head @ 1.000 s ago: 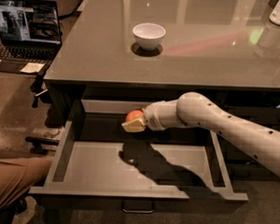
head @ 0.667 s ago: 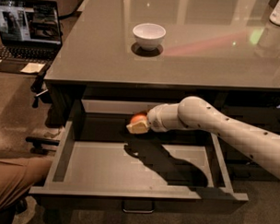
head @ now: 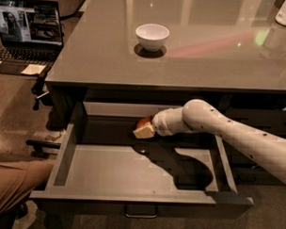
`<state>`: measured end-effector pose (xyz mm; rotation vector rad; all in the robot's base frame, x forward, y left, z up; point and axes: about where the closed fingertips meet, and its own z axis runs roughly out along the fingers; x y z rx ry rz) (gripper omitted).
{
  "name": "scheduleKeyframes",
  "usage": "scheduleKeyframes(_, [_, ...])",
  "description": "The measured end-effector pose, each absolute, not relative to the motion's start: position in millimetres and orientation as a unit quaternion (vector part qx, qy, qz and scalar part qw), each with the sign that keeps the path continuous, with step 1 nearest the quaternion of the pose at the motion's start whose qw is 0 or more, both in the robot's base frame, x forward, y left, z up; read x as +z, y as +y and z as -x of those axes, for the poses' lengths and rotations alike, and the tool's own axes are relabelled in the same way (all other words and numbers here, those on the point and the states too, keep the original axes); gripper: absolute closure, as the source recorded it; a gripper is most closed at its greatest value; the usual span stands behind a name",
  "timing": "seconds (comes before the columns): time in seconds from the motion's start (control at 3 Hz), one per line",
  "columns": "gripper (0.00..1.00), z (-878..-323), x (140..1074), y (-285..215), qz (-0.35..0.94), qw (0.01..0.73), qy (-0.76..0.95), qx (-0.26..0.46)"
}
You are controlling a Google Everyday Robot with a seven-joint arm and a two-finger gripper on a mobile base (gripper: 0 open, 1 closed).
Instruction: Place orange into top drawer
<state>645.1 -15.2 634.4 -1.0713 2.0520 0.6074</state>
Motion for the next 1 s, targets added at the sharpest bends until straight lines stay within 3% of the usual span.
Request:
scheduleKeyframes(0.33, [0.12,-646.7,631.9,-17.1,0.418,0.362,0.801,0.230])
scheduleKeyframes(0.67, [0.00,-646.7,631.8,-17.1,0.418,0.362,0.801,0.230])
scheduleKeyframes(1.0, [0.00,-646.7,631.8,-17.1,0.418,0.362,0.801,0.230])
